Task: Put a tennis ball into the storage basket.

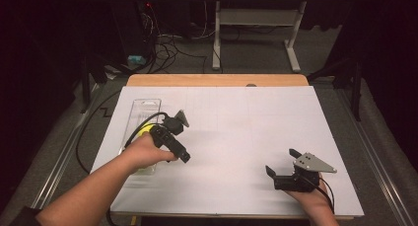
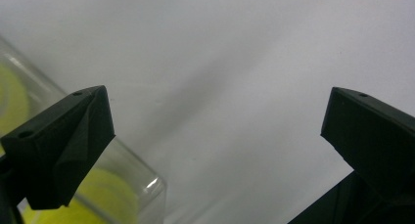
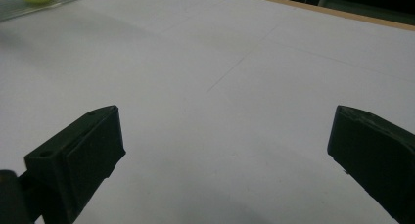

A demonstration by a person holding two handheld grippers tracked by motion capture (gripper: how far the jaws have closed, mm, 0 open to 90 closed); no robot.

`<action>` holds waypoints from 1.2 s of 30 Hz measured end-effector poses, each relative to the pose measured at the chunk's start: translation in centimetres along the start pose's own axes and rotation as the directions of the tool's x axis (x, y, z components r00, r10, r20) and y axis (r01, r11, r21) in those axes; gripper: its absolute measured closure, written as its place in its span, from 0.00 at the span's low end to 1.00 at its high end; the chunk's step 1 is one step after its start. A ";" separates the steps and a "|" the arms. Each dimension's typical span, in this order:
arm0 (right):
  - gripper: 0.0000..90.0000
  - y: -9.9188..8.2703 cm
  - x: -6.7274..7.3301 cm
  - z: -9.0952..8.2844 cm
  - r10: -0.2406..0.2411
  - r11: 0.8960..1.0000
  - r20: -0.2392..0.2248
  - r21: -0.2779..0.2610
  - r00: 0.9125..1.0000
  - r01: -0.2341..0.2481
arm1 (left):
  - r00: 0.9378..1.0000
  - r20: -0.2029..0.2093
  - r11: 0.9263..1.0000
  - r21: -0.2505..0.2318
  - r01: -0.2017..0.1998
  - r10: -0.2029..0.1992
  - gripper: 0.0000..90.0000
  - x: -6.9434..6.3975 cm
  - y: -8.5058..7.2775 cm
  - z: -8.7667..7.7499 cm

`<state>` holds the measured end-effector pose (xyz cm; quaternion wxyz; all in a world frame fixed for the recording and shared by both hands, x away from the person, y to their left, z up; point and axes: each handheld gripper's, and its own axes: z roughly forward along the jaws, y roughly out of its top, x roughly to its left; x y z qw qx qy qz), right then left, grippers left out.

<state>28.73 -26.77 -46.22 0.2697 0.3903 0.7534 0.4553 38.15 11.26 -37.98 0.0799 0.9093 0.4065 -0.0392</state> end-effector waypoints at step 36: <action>0.00 0.2 0.6 -0.4 0.000 1.000 -0.017 -0.029 1.000 -0.001 | 0.996 0.044 0.695 -0.719 -0.023 0.078 0.00 -2.3 -6.2 7.2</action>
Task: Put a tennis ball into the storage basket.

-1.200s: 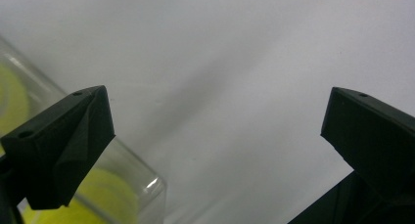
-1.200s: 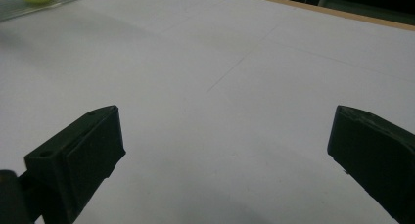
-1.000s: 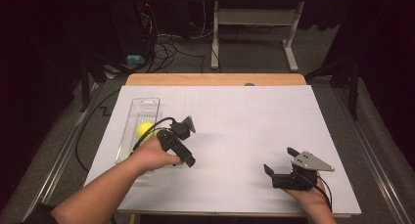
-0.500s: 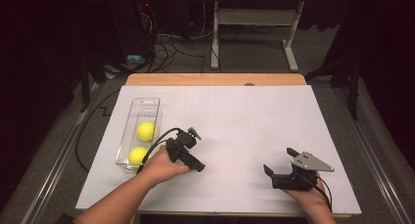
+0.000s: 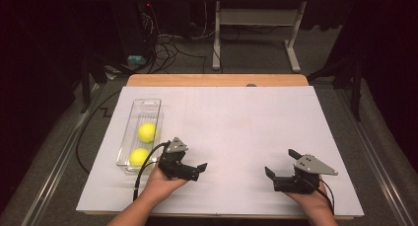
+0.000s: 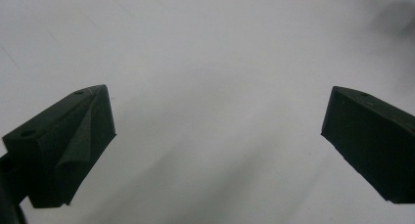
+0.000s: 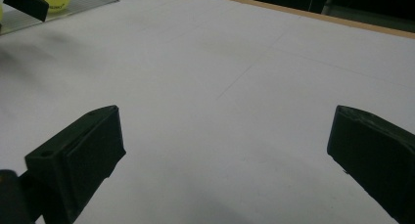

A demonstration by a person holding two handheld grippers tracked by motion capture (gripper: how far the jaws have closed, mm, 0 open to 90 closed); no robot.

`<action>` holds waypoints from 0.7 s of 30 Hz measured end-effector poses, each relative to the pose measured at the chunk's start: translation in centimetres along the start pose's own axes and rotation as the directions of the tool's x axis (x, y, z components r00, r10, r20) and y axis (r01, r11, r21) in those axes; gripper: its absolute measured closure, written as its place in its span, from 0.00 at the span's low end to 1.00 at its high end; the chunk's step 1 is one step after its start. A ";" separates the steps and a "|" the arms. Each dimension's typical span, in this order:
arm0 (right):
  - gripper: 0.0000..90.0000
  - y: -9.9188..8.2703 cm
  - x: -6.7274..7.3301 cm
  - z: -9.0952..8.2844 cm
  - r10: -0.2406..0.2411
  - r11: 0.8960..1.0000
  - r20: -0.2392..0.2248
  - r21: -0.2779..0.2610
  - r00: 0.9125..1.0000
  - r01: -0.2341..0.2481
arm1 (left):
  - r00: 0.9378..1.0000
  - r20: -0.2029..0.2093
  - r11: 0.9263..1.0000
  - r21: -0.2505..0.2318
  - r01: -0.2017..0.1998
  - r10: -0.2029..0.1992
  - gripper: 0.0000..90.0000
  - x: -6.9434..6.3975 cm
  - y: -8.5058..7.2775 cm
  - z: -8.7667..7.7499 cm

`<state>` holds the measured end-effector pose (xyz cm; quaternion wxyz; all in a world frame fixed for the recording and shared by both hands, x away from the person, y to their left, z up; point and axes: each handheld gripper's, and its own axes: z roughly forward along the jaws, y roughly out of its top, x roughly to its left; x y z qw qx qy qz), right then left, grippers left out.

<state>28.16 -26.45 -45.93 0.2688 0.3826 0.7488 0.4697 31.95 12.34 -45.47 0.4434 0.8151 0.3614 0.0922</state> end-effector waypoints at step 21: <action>0.00 0.2 -0.4 -2.5 0.062 0.996 0.051 -0.064 0.997 -0.059 | 1.000 -0.005 0.957 -0.289 -0.018 0.017 0.02 1.9 -1.6 -9.1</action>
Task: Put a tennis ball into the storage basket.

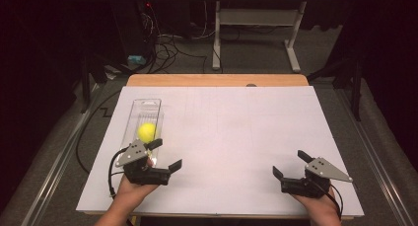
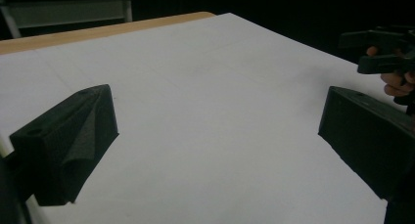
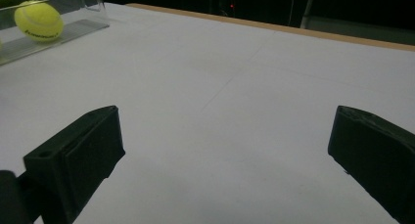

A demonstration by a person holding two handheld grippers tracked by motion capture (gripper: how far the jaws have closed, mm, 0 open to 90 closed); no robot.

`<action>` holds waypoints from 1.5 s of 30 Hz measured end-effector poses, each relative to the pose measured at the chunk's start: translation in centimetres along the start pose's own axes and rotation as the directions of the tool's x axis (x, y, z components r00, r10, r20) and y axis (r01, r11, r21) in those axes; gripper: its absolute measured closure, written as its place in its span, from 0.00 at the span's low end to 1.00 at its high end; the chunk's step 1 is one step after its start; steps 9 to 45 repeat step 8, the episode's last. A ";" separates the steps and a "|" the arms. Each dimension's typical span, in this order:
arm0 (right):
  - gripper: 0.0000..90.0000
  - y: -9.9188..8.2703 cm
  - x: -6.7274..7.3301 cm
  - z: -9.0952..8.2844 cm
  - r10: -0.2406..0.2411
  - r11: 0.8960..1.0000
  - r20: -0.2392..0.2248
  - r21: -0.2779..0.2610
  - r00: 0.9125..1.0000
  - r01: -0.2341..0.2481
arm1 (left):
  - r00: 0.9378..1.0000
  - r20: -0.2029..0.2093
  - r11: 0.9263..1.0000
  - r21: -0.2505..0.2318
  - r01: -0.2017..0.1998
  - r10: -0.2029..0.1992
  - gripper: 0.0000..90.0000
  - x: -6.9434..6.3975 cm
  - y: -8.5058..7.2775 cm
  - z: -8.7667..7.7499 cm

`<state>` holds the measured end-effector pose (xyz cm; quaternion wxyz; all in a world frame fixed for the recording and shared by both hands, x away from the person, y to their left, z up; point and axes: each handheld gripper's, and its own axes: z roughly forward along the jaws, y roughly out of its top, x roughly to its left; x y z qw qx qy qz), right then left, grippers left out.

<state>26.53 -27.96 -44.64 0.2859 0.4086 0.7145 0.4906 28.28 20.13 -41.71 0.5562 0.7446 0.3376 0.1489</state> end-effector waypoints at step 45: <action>0.00 0.1 -0.5 -0.5 0.004 1.000 0.009 -0.014 1.000 -0.004 | 0.999 -0.055 0.999 0.041 0.002 0.000 0.02 1.4 -1.3 -1.4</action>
